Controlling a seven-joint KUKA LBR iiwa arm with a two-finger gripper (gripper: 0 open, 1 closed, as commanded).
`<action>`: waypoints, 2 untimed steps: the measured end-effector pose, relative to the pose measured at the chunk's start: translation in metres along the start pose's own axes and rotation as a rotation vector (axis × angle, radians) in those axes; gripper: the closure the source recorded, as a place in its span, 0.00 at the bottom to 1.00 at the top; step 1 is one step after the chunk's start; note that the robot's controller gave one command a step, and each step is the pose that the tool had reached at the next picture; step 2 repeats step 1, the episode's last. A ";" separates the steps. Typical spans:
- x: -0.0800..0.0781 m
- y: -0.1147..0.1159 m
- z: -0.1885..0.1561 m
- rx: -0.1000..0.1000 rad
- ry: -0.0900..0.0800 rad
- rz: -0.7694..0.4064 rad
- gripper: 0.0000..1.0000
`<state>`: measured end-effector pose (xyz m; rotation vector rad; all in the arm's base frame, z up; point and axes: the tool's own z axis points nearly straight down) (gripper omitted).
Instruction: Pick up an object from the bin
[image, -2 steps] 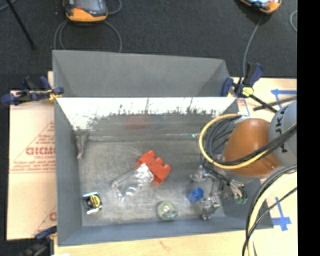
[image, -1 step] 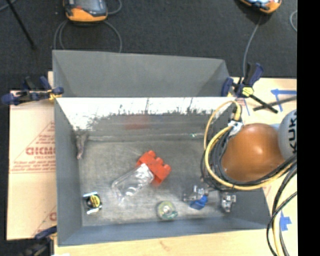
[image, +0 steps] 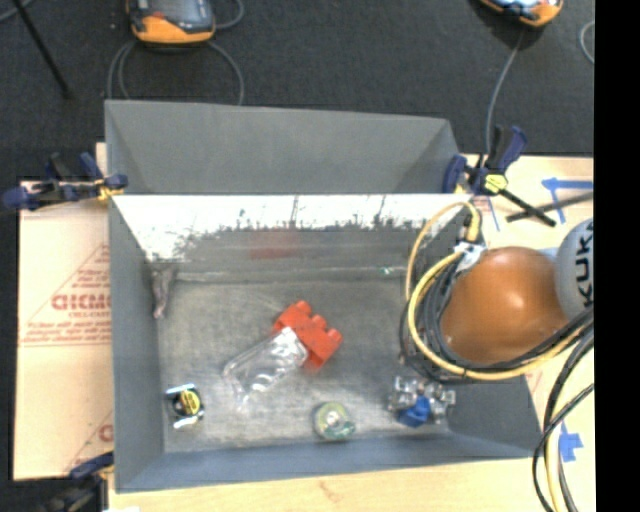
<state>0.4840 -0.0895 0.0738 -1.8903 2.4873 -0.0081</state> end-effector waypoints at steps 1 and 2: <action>-0.001 -0.004 -0.110 -0.006 0.009 0.003 1.00; -0.001 -0.004 -0.110 -0.006 0.009 0.003 1.00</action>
Offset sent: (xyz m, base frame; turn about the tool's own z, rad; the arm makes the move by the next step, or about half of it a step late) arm 0.0000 0.0000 0.1056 0.0001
